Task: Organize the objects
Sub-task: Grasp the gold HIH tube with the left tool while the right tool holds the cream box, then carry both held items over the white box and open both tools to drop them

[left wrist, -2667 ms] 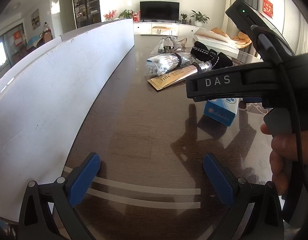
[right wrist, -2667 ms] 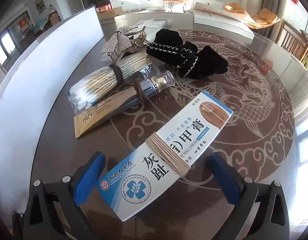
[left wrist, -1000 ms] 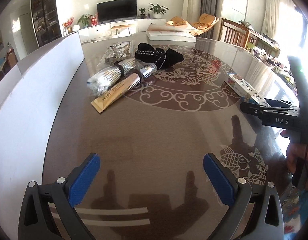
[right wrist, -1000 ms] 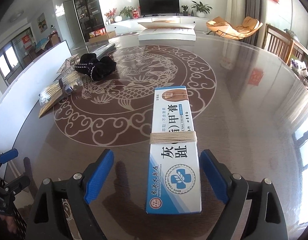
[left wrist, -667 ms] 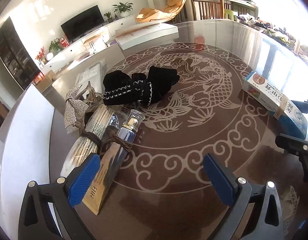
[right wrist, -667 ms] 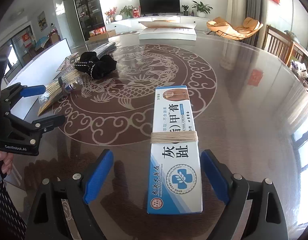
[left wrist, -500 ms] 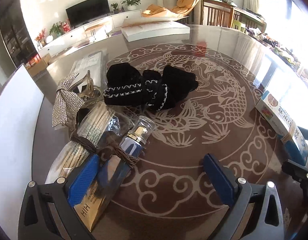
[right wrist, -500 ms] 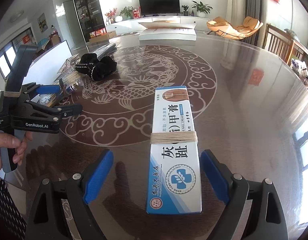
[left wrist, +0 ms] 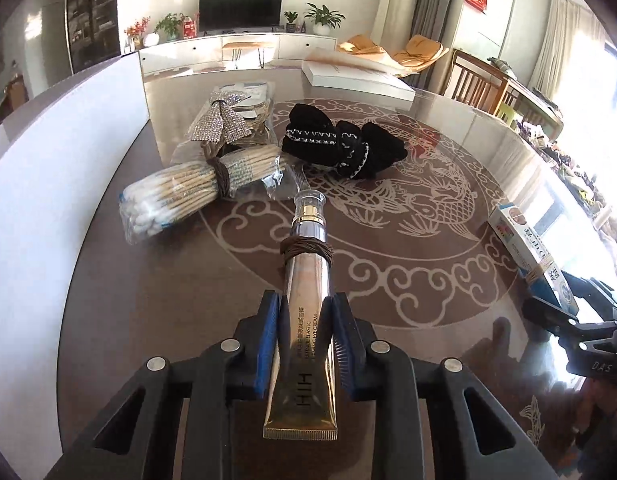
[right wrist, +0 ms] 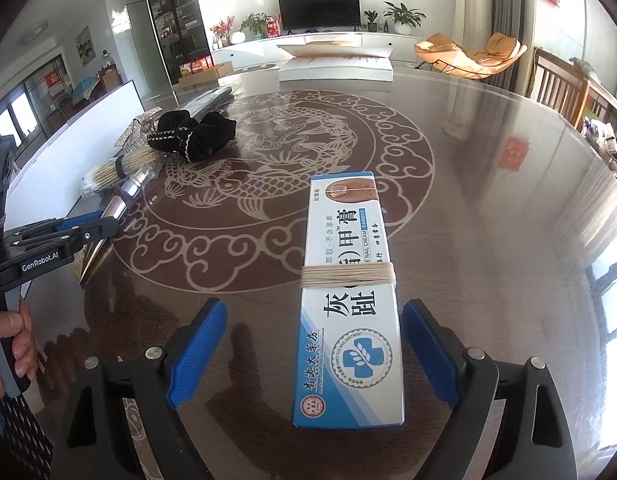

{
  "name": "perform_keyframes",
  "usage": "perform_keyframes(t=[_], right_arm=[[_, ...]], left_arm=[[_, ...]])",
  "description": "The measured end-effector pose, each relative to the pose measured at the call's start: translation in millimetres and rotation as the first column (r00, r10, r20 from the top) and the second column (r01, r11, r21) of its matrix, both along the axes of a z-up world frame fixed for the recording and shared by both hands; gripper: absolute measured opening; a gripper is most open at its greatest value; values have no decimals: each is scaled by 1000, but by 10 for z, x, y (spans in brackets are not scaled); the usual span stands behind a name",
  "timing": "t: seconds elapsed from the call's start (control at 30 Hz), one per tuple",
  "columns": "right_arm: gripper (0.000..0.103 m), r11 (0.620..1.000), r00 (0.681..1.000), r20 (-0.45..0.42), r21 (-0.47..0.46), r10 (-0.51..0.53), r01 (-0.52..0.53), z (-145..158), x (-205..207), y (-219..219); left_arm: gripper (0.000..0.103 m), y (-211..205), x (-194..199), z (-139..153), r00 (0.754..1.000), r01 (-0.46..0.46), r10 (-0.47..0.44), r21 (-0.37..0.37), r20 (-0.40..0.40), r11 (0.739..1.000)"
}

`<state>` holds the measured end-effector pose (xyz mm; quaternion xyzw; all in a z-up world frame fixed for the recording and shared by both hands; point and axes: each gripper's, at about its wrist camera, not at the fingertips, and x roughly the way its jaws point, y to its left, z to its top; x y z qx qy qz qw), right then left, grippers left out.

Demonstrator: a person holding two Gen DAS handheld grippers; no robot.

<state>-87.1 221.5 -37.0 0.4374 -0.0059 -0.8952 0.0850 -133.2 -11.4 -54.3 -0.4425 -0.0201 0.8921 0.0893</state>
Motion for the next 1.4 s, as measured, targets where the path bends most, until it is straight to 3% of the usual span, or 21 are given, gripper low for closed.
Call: perform_keyframes(t=[0.07,0.13,0.17,0.2,0.3,0.4,0.87,1.07,1.27,1.33,1.4], right_arm=[[90,1000,1000,0,3,0,0,-2,0,-5],[90,1000,1000,1,9,1,-1,-3,-2,-11],[90,1000,1000,1,10,1,-1,-3,1,-12],[90,1000,1000,1,9,1,-1,-2,1,-11],[90,1000,1000,0,1,1,-1,0,4,4],[90,1000,1000,0,2,0,0,-1,5,5],[94,999,1000,10,34,11,-11,-21,-9,-41],[94,1000,1000,8,24,12,-12,-22,-11,-36],[95,1000,1000,7,12,13,-13,-17,-10,-26],[95,1000,1000,7,13,12,-13,-17,-9,-21],[95,1000,1000,7,7,14,-14,-17,-9,-16]], left_arm=[[28,75,241,0,1000,-9,9,-25,0,1000],[52,173,407,-6,1000,18,-18,-59,-3,998],[87,227,452,-38,1000,27,-27,-81,5,996],[103,268,472,-98,999,25,-22,-112,28,993],[103,358,490,-79,999,42,-42,-170,3,985],[103,328,475,-68,999,36,-33,-123,28,992],[103,270,485,-75,999,37,-35,-120,22,992],[103,245,377,-69,992,108,-98,-127,82,986],[103,74,141,-43,992,49,-36,-107,121,993],[85,127,101,-20,995,58,-46,-133,90,989],[27,206,74,37,995,80,-72,-136,65,987]])
